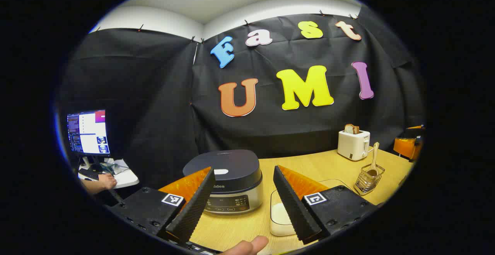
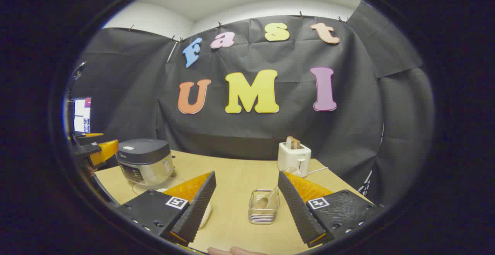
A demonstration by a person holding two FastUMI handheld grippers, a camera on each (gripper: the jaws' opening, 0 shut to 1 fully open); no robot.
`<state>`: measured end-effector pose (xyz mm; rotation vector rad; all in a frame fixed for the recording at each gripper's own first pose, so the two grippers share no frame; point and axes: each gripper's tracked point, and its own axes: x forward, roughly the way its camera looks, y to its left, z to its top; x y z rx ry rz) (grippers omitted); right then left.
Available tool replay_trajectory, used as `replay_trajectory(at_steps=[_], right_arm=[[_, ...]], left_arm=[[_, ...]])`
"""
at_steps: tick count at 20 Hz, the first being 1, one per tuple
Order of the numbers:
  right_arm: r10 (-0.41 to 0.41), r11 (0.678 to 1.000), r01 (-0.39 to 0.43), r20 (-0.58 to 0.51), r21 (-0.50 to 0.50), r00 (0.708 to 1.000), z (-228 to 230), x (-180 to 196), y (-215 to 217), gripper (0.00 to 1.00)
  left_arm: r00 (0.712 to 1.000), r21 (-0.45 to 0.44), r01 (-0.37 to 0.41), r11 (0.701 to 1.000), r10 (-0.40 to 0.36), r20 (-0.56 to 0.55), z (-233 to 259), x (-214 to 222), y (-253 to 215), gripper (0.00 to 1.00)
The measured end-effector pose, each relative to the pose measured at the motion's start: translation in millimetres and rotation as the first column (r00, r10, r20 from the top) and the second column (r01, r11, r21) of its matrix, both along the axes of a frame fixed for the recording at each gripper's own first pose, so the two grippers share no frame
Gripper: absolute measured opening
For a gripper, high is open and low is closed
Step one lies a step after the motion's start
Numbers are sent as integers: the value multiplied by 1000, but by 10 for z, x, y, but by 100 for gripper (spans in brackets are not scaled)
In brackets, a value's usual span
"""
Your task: Close the left gripper, press the button to open the rice cooker; take a wooden spoon from the chopstick holder with the right hand, scoop a spoonful of rice and pour it into the rice cooker, then put the wooden spoon back into the chopstick holder.
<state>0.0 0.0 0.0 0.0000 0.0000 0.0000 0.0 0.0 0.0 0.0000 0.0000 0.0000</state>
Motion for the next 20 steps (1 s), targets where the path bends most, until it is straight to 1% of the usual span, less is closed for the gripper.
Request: replay_trajectory(at_steps=[2, 5, 9, 12, 20], right_arm=[[-5, 1000, 5, 13, -14, 1000, 56, -18, -47, 96], [-40, 999, 40, 31, -12, 999, 113, -26, -188, 96], [-27, 1000, 27, 20, -14, 999, 75, -7, -148, 96], [-27, 1000, 27, 16, -8, 1000, 57, 19, -160, 96], [-33, 999, 33, -7, 1, 999, 16, 91, -209, 96]], left_arm=[[1000, 26, 26, 999, -26, -1, -4, -29, -80, 97], [999, 37, 33, 999, -33, 3, -4, -43, -92, 96], [999, 22, 32, 999, -31, -23, -66, -27, -100, 96], [999, 21, 16, 1000, -15, -39, -98, -17, -38, 96], [995, -44, -20, 999, 16, -103, -232, 57, 175, 96]])
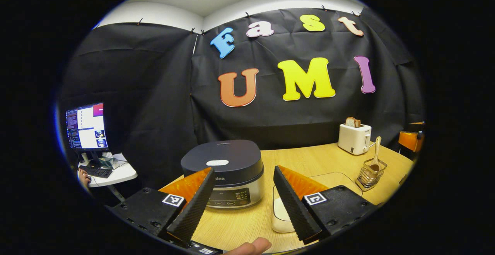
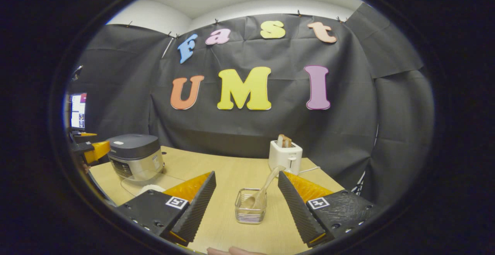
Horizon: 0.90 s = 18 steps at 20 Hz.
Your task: Close the left gripper, press the button to open the rice cooker; take a wooden spoon from the chopstick holder with the right hand, scoop a spoonful of rice and pour it into the rice cooker, then put the wooden spoon back into the chopstick holder.
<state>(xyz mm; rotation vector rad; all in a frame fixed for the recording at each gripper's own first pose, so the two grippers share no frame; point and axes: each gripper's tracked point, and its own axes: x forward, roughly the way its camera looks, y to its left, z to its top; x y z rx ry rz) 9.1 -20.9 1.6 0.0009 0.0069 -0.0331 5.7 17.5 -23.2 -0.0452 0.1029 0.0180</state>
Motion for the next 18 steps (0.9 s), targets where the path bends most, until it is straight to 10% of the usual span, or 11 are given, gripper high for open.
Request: replay_trajectory(at_steps=[11, 16, 18], right_arm=[[-51, 996, 50, 4, 71, 999, 62, 20, -404, 96], [-86, 993, 85, 13, 84, 996, 117, -20, -570, 96], [-91, 992, 88, 21, 87, 996, 138, -31, -581, 96]], left_arm=[[994, -41, -11, 999, 6, -108, -20, 368, 335, 72], [973, -57, -12, 998, -2, -231, -187, 645, 383, 19], [960, -83, -19, 996, -5, -280, -260, 761, 414, 12]])
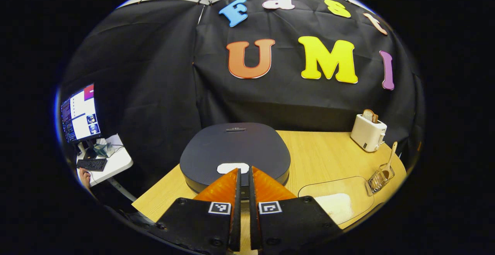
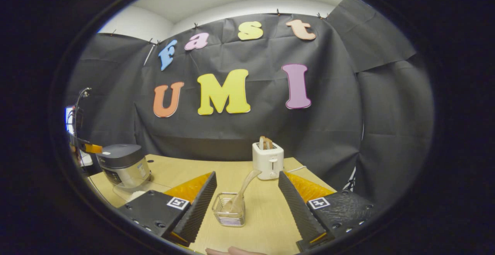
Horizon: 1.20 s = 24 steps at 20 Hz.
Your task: Close the left gripper, press the button to open the rice cooker; take a wooden spoon from the chopstick holder with the right hand, scoop a spoonful of rice and pour it into the rice cooker, then put the wooden spoon back into the chopstick holder.
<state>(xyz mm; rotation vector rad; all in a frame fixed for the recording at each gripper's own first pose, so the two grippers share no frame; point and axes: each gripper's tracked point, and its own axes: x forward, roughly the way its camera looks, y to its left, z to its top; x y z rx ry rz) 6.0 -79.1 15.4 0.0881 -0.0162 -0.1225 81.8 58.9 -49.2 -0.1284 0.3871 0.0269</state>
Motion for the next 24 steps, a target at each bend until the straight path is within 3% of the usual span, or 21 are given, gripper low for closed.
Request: replay_trajectory(at_steps=[4, 16, 19, 20, 21, 24], right_arm=[[15, 1000, -15, -11, 2, 1000, -30, 14, 47, 95], [20, 1000, -20, -24, 20, 1000, -58, 32, 29, 95], [35, 999, -35, -28, 11, 999, -67, 38, 87, 95], [35, 999, -35, -30, 6, 999, -74, 47, 94, 95], [30, 1000, -29, -35, 3, 999, -78, 52, 87, 95], [27, 1000, -27, -57, 8, 998, -143, 75, 122, 95]], left_arm=[[998, -33, -14, 999, 12, -65, -52, 189, 60, 3], [987, 21, 19, 1000, -15, -158, -191, 210, 71, 3], [992, 76, 11, 997, -1, -129, -158, 233, 68, 3], [994, 98, 10, 995, 1, -111, -120, 234, 68, 7], [996, 110, 8, 994, 3, -91, -90, 248, 60, 3], [999, 158, -32, 987, 26, 38, 198, 268, 103, 5]])
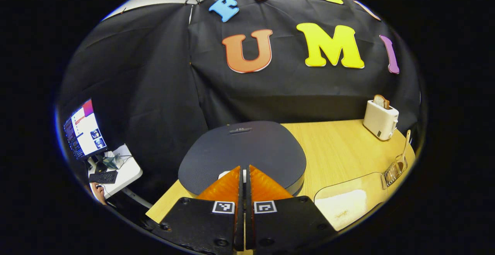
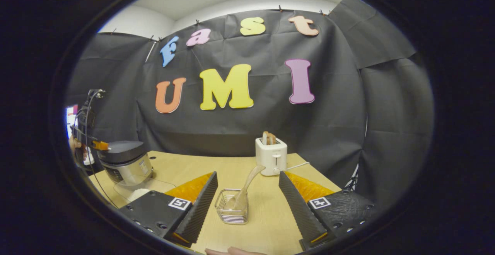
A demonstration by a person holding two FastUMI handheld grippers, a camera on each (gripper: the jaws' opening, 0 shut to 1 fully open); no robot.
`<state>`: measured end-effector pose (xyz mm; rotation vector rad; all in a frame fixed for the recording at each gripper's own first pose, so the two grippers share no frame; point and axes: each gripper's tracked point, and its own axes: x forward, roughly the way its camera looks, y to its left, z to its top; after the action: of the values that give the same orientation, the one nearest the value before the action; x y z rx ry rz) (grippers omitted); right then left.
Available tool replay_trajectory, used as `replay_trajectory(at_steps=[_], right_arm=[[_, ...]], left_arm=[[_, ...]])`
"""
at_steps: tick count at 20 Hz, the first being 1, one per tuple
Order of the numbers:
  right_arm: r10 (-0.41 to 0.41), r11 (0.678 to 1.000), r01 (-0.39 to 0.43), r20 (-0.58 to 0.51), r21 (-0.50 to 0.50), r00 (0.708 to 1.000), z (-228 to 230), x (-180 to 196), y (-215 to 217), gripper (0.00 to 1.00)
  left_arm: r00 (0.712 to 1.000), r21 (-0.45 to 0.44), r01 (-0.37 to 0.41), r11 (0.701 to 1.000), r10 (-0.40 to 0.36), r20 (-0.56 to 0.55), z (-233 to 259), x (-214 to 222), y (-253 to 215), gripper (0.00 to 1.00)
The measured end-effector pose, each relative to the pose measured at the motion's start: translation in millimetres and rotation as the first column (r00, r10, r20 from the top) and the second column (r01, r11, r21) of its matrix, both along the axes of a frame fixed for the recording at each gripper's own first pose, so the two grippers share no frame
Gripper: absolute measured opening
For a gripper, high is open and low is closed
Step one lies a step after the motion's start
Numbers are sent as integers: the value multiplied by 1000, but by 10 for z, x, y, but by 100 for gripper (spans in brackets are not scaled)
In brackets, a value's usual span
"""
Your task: Close the left gripper, press the button to open the rice cooker; take a wooden spoon from the chopstick holder with the right hand, scoop a spoonful of rice and pour it into the rice cooker, then put the wooden spoon back into the chopstick holder.
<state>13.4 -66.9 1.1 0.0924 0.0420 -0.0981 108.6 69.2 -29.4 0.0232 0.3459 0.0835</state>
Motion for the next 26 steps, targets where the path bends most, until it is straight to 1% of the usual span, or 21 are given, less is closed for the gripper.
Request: replay_trajectory(at_steps=[1, 3, 5, 6, 7, 8, 9, 12, 13, 14, 15, 17, 18, 21, 22, 23, 26], right_arm=[[3, 1000, -3, -7, 2, 1000, 0, 9, 25, 95], [6, 1000, -6, -12, -8, 1000, -14, 17, 80, 95], [5, 999, -6, -15, -34, 1000, -43, 36, 116, 95], [6, 999, -7, -16, -46, 1000, -63, 51, 134, 92], [8, 998, -9, -20, -56, 1000, -76, 74, 154, 92], [6, 998, -8, -26, -63, 1000, -113, 104, 159, 92], [1, 998, -3, -31, -66, 1000, -133, 135, 161, 95], [4, 998, -7, -37, -62, 999, -189, 228, 182, 95], [6, 998, -8, -36, -59, 999, -196, 258, 182, 95], [8, 999, -10, -32, -53, 999, -212, 300, 186, 94], [12, 999, -13, -31, -42, 999, -227, 346, 194, 94], [49, 999, -49, -36, -23, 998, -285, 473, 271, 95], [65, 998, -66, -52, -20, 997, -344, 544, 286, 93], [59, 998, -60, -80, -15, 995, -376, 701, 181, 95], [47, 999, -49, -82, -22, 996, -376, 745, 140, 95], [33, 999, -35, -85, -27, 996, -364, 788, 95, 95], [31, 1000, -30, -126, 9, 992, -447, 882, 77, 95]], left_arm=[[999, 10, -18, 1000, 17, 50, 145, -16, 38, 5], [990, -4, -34, 999, 34, 139, 410, -60, 55, 19], [977, -17, -32, 999, 35, 208, 632, -184, 57, 58], [974, -26, -27, 999, 32, 225, 665, -222, 48, 77], [972, -28, -25, 999, 30, 233, 692, -280, 42, 96], [971, -27, -18, 999, 24, 236, 692, -339, 25, 99], [971, -28, -15, 999, 22, 238, 683, -401, 13, 99], [968, -52, 7, 999, 6, 251, 630, -572, -115, 99], [969, -71, 20, 997, -1, 249, 589, -630, -184, 96], [969, -84, 44, 996, -22, 246, 551, -686, -270, 96], [968, -89, 56, 994, -33, 247, 518, -748, -320, 99], [964, -85, 62, 994, -37, 263, 485, -846, -359, 99], [963, -87, 65, 994, -39, 267, 457, -885, -397, 99], [959, -101, 91, 991, -60, 277, 408, -996, -533, 99], [954, -90, 101, 991, -71, 292, 429, -1024, -543, 96], [950, -83, 109, 991, -79, 303, 440, -1047, -548, 99], [942, -98, 129, 987, -91, 323, 482, -1118, -564, 99]])
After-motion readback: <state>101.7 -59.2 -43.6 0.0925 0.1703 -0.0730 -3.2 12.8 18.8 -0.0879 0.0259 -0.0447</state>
